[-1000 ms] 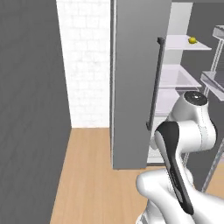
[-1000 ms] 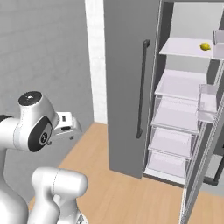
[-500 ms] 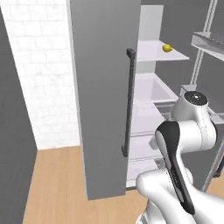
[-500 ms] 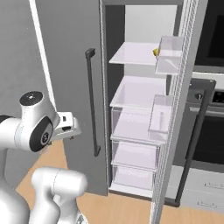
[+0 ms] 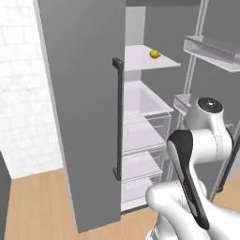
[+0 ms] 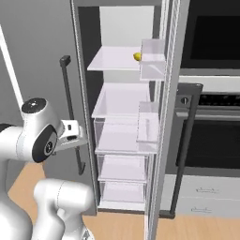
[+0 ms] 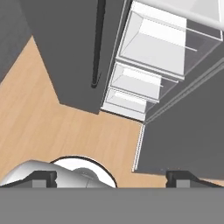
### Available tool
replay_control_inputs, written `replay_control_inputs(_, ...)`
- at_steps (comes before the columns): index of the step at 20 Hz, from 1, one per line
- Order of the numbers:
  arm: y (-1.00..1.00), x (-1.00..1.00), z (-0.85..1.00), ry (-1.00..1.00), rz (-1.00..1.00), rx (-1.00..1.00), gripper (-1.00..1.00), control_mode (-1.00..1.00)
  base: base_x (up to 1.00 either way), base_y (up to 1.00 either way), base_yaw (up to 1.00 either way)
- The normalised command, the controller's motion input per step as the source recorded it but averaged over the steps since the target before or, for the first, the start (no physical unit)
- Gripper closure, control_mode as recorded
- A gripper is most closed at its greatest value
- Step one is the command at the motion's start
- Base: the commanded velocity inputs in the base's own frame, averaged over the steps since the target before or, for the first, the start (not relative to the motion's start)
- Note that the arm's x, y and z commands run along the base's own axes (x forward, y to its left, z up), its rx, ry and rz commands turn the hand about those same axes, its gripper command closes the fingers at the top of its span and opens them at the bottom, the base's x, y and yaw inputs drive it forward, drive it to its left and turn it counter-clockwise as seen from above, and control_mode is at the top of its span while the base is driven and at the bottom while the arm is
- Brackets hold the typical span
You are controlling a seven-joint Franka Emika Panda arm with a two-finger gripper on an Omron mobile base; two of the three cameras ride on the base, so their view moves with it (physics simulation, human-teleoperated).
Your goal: Place one lemon and one chicken drumstick in each tupperware on the nearby counter, to pack two identical lunches.
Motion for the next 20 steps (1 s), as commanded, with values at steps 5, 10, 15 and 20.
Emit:
replay_control_inputs(5,0.00,0.00,0.00,0.00,0.00,0.00,-1.00,1.00,0.50,-0.02,-0.26)
replay_control_inputs(10,0.00,0.00,0.00,0.00,0.00,0.00,-1.00,1.00,0.62,-0.34,-0.14)
replay_control_inputs(15,0.00,0.00,0.00,0.00,0.00,0.00,-1.00,1.00,0.80,-0.10,-0.10)
replay_control_inputs(20,0.00,0.00,0.00,0.00,0.00,0.00,-1.00,1.00,0.86,-0.07,-0.02)
